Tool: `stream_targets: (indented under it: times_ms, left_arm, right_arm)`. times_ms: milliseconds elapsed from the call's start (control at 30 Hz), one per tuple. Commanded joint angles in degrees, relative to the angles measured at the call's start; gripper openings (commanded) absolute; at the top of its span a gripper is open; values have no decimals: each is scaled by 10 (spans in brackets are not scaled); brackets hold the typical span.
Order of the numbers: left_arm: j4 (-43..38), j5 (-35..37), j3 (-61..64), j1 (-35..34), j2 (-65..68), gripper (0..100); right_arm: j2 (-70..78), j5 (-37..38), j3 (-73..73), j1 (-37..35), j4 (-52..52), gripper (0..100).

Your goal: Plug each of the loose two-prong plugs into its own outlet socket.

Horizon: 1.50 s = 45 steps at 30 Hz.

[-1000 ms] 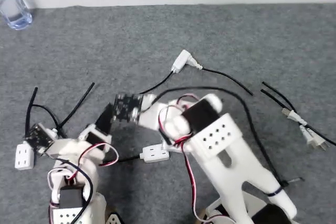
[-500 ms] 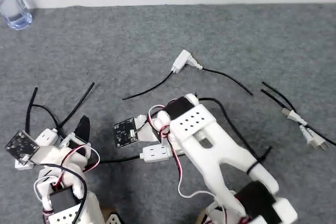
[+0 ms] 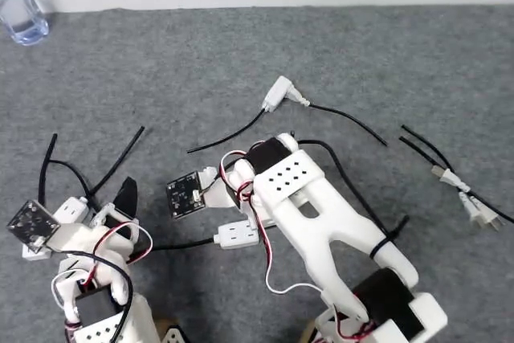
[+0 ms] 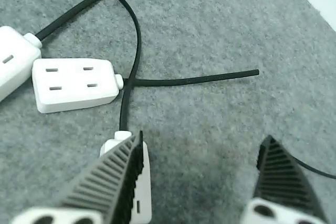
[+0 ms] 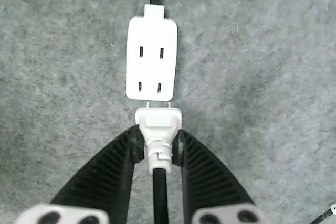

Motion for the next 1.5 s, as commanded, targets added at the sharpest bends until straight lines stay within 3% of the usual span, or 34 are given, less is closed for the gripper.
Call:
stream_targets:
  times_ms: [0, 267, 1467]
  left_arm:
    - [0, -6, -6, -3, -6, 329]
    - [0, -6, -6, -3, -6, 329]
    - [0, -6, -6, -3, -6, 329]
  right_arm:
    - [-2, -7, -26, -1, 0, 9]
    - [-2, -33, -26, -28, 0, 9]
    - [5, -38, 24, -23, -29, 9]
